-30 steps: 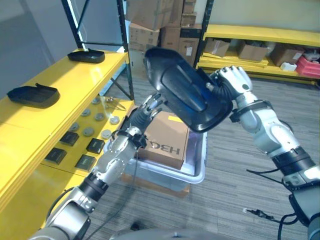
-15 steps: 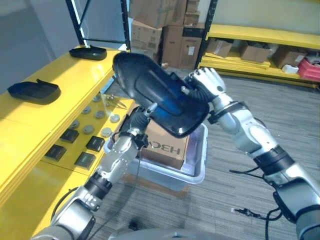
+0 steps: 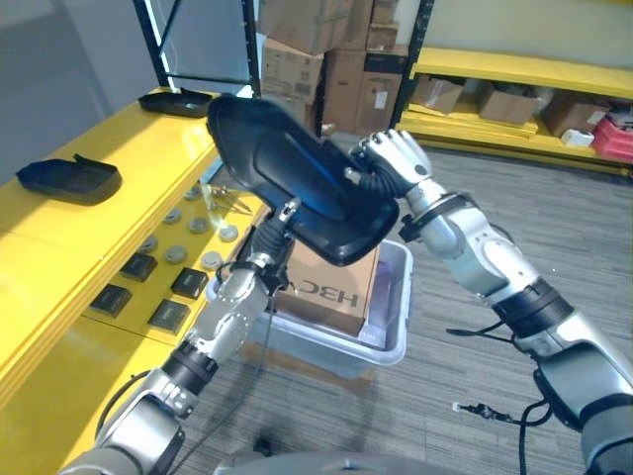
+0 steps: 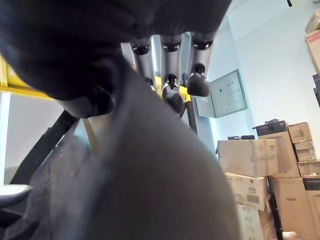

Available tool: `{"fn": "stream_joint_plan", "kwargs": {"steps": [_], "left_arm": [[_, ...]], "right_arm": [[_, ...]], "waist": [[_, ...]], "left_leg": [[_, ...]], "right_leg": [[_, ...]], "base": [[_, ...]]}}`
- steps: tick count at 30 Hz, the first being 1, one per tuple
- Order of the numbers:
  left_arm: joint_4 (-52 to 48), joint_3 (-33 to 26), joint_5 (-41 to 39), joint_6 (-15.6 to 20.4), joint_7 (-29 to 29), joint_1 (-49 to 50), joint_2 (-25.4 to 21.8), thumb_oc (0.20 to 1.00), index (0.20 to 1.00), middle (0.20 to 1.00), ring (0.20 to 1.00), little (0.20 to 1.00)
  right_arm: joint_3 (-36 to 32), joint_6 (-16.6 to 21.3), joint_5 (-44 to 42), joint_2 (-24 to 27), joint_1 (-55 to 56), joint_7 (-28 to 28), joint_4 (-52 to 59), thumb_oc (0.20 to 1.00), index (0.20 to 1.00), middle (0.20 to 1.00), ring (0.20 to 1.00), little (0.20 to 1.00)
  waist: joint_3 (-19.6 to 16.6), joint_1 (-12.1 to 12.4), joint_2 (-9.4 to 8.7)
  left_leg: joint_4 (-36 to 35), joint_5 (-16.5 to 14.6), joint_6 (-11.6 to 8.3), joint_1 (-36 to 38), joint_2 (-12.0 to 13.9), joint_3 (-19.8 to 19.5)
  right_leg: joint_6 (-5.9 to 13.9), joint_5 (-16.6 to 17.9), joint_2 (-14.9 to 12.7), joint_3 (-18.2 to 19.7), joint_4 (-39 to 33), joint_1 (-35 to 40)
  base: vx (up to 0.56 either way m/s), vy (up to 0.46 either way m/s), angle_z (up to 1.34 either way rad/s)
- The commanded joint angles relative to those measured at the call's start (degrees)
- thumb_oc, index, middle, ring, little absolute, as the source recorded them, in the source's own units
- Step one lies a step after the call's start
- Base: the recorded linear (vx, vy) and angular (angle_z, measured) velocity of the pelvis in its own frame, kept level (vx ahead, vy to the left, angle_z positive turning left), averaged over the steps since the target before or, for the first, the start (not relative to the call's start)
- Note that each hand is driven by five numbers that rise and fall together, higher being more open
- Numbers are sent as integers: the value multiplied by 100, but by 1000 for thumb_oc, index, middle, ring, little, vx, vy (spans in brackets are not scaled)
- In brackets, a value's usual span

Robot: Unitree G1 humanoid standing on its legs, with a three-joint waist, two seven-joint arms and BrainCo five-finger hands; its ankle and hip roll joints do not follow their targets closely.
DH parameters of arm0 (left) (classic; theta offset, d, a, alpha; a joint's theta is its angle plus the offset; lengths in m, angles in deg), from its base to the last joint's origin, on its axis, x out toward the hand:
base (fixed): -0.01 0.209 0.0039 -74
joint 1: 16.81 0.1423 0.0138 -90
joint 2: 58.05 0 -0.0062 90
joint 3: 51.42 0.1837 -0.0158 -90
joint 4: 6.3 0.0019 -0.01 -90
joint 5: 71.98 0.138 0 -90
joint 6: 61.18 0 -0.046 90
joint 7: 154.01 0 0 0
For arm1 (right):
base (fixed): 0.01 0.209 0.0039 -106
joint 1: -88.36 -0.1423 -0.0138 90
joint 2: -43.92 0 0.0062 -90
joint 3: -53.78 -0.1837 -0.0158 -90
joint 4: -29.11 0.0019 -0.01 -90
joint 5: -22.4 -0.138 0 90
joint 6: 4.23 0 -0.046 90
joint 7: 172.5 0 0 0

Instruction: Move parts from the plastic box to the shelf.

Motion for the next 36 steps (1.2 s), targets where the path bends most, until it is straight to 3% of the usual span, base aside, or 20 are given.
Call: {"fn": "stream_joint_plan", "kwargs": {"steps": [1, 8, 9, 10, 11, 14, 15, 18, 20, 22, 24, 26, 27, 30, 32, 33, 36], "left_arm": [[-3, 90, 111, 636, -262, -907, 372, 200, 200, 200, 200, 200], [-38, -189, 746, 832, -46, -723, 350, 200, 200, 200, 200, 200], [-45, -239, 852, 848, -57, -697, 312, 200, 200, 200, 200, 200], [-60, -327, 900, 888, -51, -653, 278, 200, 200, 200, 200, 200], [-70, -542, 1185, 904, -11, -537, 134, 200, 200, 200, 200, 200], [-123, -797, 1662, 938, 46, -392, -100, 200, 200, 200, 200, 200], [-174, -1100, 2164, 996, 218, -264, -329, 200, 200, 200, 200, 200], [-247, -1498, 2775, 1030, 422, -46, -580, 200, 200, 200, 200, 200], [-663, -2085, 3359, 1114, 559, 362, -882, 200, 200, 200, 200, 200], [-906, -2270, 3707, 1114, 552, 555, -1060, 200, 200, 200, 200, 200], [-1307, -2660, 4421, 1149, 503, 907, -1355, 200, 200, 200, 200, 200], [-1447, -2775, 4562, 1174, 522, 1039, -1387, 200, 200, 200, 200, 200], [-1638, -2953, 4712, 1242, 556, 1204, -1409, 200, 200, 200, 200, 200], [-1998, -3321, 4837, 1414, 532, 1708, -1328, 200, 200, 200, 200, 200], [-2063, -3373, 4829, 1432, 533, 1795, -1288, 200, 200, 200, 200, 200], [-2247, -3559, 4729, 1534, 523, 2120, -1118, 200, 200, 200, 200, 200], [-2372, -3697, 4659, 1564, 517, 2362, -996, 200, 200, 200, 200, 200]], "right_arm": [[979, 988, -668, -596, -394, 327, 928, 200, 200, 200, 200, 200], [1002, 1168, -1314, -684, -208, 551, 1216, 200, 200, 200, 200, 200], [938, 1193, -1582, -692, -106, 620, 1268, 253, 253, 253, 253, 253], [820, 1203, -1878, -737, 64, 645, 1323, 1000, 1000, 1000, 1000, 1000], [538, 1254, -2434, -781, 401, 744, 1457, 1000, 1000, 1000, 1000, 1000], [98, 1288, -2922, -747, 821, 820, 1669, 1000, 1000, 1000, 1000, 1000], [-438, 1331, -3299, -741, 1264, 746, 1798, 1000, 1000, 1000, 1000, 1000], [-1197, 1380, -3563, -800, 1883, 578, 1851, 1000, 1000, 1000, 1000, 1000], [-2230, 1390, -3851, -926, 2849, 354, 1718, 1000, 1000, 1000, 1000, 1000], [-2533, 1367, -4015, -934, 3308, 369, 1570, 1000, 1000, 1000, 1000, 1000], [-3043, 1172, -3791, -886, 4204, 307, 715, 1000, 1000, 1000, 1000, 1000], [-3182, 1130, -3709, -943, 4453, 259, 346, 1000, 1000, 1000, 1000, 1000], [-3224, 988, -3767, -1192, 4772, 161, -652, 1000, 1000, 1000, 1000, 1000], [-2970, 659, -3515, -1582, 4880, 20, -2983, 1000, 1000, 1000, 1000, 1000], [-2901, 631, -3486, -1656, 4783, -9, -3335, 1000, 1000, 1000, 1000, 1000], [-2892, 529, -3841, -1931, 4736, 31, -4278, 1000, 1000, 1000, 1000, 1000], [-2802, 493, -4027, -2135, 4605, 133, -5042, 1000, 1000, 1000, 1000, 1000]], "waist": [[-294, 71, -157], [-273, 74, -144], [-262, 65, -132], [-255, 52, -121], [-245, 34, -102], [-244, 14, -76], [-240, -26, -50], [-242, -72, -39], [-240, -153, -30], [-244, -177, -42], [-218, -236, -75], [-226, -247, -95], [-178, -230, -117], [-88, -77, -160], [-66, -46, -161], [-15, 71, -148], [7, 168, -129]], "left_leg": [[95, -210, -409, -30, 390, 15], [78, -175, -449, -47, 410, -6], [76, -165, -459, -57, 411, -9], [72, -153, -466, -63, 413, -8], [64, -140, -479, -76, 419, -9], [52, -130, -491, -86, 426, 0], [44, -125, -498, -88, 428, 19], [44, -128, -504, -92, 431, 46], [44, -130, -521, -108, 448, 66], [44, -136, -537, -96, 455, 78], [44, -162, -570, -92, 492, 66], [44, -134, -566, -123, 492, 42], [44, -144, -568, -131, 509, -15], [44, -109, -552, -188, 514, -136], [44, -70, -549, -235, 503, -163], [44, -70, -581, -226, 516, -186], [44, -8, -600, -286, 510, -238]], "right_leg": [[391, -508, -324, 30, 232, 361], [361, -522, -306, -3, 219, 370], [358, -524, -300, -18, 217, 366], [359, -515, -299, -22, 209, 363], [354, -510, -296, -29, 201, 352], [353, -506, -292, -45, 185, 352], [357, -497, -288, -51, 174, 349], [359, -487, -279, -43, 168, 338], [355, -479, -264, -22, 170, 309], [348, -485, -248, -9, 172, 309], [334, -523, -200, 4, 208, 302], [328, -515, -194, -11, 224, 280], [314, -562, -172, -28, 282, 266], [275, -612, -154, -102, 360, 236], [270, -585, -156, -126, 334, 223], [265, -595, -142, -186, 286, 281], [262, -567, -130, -278, 208, 308]], "base": [[0, 0, 0], [-4, -9, 0], [0, 0, 0], [-26, -24, 3], [0, 0, 0], [0, 0, 0], [0, 0, 0], [0, 0, 0], [12, -6, -2], [0, 0, 0], [5, -8, -2], [-5, -11, 2], [-17, -32, 3], [-33, -45, 5], [-11, -19, 3], [-10, -37, 10], [-15, -43, 13]]}}
